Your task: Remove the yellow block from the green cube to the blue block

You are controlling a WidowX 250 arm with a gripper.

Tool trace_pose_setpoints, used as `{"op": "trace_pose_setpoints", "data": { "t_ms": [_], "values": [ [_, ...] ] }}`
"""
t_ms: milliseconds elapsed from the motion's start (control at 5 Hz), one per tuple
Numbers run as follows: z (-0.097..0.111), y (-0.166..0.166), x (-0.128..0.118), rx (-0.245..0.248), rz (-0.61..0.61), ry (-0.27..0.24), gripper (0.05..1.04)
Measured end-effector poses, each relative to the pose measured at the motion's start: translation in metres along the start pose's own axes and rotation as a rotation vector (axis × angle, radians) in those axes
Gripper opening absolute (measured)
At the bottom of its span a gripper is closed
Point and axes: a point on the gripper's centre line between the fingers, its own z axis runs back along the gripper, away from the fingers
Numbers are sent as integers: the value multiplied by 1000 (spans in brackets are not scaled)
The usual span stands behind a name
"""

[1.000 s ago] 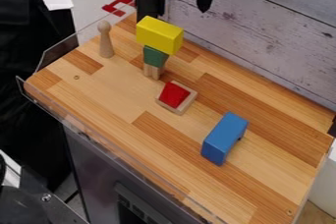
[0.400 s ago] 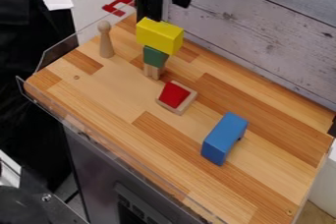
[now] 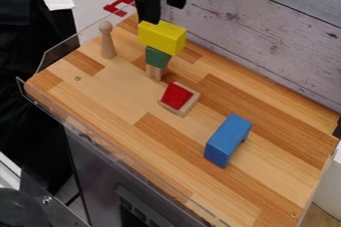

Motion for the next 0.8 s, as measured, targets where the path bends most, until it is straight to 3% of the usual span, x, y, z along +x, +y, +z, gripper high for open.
{"op": "trace_pose_setpoints", "data": {
  "t_ms": [800],
  "values": [
    [-16,4,-6,32,26,44,1001]
  ]
}}
